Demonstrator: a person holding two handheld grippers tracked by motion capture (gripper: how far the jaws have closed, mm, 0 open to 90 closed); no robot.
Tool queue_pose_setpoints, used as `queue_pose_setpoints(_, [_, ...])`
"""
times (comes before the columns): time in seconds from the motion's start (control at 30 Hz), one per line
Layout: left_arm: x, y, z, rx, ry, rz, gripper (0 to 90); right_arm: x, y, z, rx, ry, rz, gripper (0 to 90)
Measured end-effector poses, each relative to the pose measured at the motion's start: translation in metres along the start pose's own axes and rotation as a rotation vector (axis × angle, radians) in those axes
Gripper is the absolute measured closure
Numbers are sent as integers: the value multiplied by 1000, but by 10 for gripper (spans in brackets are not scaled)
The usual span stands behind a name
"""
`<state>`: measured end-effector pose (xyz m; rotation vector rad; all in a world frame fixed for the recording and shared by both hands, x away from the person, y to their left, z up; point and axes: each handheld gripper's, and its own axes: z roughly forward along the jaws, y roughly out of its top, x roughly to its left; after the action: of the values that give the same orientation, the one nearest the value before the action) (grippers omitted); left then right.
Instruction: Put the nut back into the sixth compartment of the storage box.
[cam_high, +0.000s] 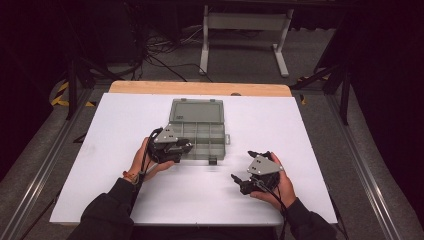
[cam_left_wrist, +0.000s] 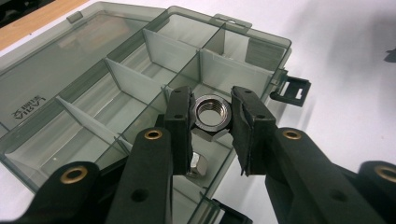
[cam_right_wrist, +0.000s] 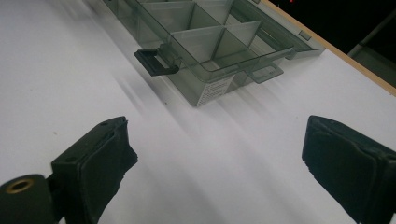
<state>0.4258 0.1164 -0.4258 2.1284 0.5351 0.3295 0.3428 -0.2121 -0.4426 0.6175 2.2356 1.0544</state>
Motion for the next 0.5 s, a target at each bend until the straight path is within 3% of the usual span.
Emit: queue_pose_setpoints(0.5, [5, -3, 13, 25, 0, -15, 699, 0, 0, 0, 1, 1, -2, 83])
